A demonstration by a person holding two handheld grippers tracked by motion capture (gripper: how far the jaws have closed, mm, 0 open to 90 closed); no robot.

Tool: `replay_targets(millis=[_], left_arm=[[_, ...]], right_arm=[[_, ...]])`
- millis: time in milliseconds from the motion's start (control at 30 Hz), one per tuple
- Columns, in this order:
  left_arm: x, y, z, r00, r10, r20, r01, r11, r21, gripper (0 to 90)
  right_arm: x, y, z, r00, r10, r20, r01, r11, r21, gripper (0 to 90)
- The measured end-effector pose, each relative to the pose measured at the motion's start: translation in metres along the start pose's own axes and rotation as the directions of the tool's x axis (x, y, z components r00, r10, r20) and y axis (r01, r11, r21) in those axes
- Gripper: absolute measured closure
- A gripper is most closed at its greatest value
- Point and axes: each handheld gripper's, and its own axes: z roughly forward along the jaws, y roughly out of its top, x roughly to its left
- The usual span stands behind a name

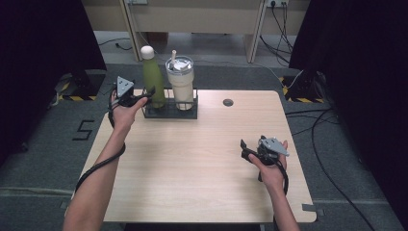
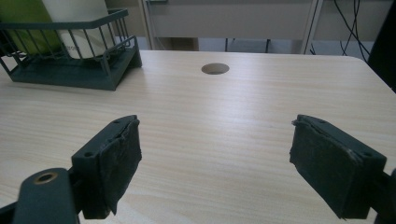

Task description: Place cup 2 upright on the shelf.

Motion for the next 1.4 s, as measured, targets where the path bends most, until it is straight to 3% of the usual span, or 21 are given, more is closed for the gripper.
replay_targets(millis=[1000,1233,1300,1400], left_arm=[[-0.003,-0.011,-0.053,0.9996,0.011,0.027,-0.011,0.9999,-0.006,10.6],[-0.005,-0.019,-0.07,0.9989,-0.013,0.045,0.013,0.9999,-0.009,10.8],[-0.004,-0.022,-0.075,0.9982,-0.037,0.048,0.037,0.9992,-0.011,10.8],[-0.004,-0.026,-0.082,0.9987,-0.032,0.039,0.033,0.9993,-0.015,10.8]], right_arm=[[0.001,0.0,-0.001,1.0,-0.003,-0.005,0.003,1.0,0.003,16.2],[0.001,0.0,-0.001,1.0,-0.003,-0.005,0.003,1.0,0.002,16.2],[0.001,0.0,-0.001,1.0,-0.001,-0.006,0.001,1.0,0.0,16.3],[0.001,0.0,-0.001,1.0,-0.001,-0.006,0.001,1.0,0.004,16.2]])
